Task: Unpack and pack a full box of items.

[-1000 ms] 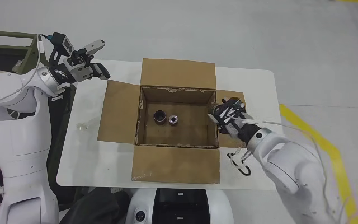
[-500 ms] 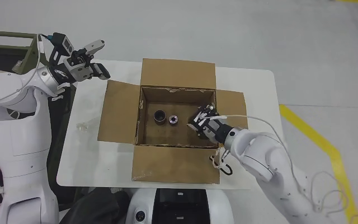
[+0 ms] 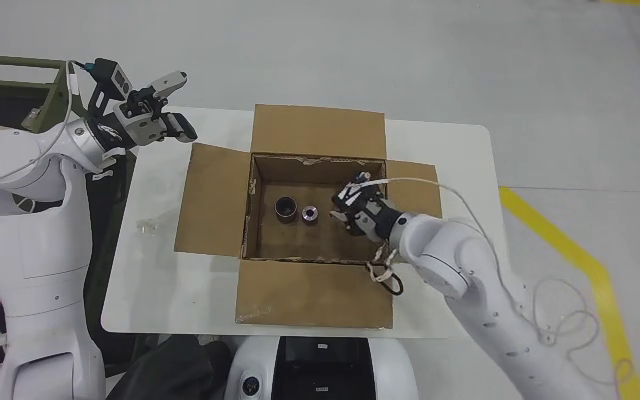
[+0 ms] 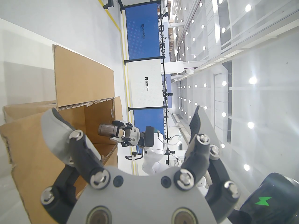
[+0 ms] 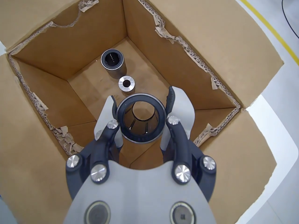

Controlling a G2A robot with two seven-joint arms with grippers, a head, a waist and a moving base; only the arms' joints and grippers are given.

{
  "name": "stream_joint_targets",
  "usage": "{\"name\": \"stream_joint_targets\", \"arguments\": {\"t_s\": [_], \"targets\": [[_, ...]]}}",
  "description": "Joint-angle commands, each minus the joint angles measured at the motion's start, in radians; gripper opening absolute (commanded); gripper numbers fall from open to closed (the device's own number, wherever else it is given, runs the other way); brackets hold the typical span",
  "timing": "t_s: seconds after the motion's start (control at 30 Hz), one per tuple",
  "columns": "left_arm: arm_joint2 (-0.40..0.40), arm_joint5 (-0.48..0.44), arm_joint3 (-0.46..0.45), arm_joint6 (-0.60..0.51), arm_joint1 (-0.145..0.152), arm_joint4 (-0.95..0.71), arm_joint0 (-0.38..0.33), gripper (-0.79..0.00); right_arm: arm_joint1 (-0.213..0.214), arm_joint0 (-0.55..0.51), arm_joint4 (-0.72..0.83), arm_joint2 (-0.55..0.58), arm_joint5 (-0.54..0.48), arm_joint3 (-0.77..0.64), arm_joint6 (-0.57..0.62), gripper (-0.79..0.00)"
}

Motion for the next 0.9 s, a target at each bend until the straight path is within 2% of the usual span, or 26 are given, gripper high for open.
{"name": "stream_joint_targets", "arguments": {"t_s": [0.0,0.87], "targets": [[0.000,0.000,0.000,0.000,0.000,0.000,0.000,0.000,-0.004,0.016,0.016,-0.007,0.006,0.025,0.001,-0.785],[0.000,0.000,0.000,0.000,0.000,0.000,0.000,0.000,-0.066,0.144,-0.022,-0.149,0.108,0.245,0.006,-0.785]]}}
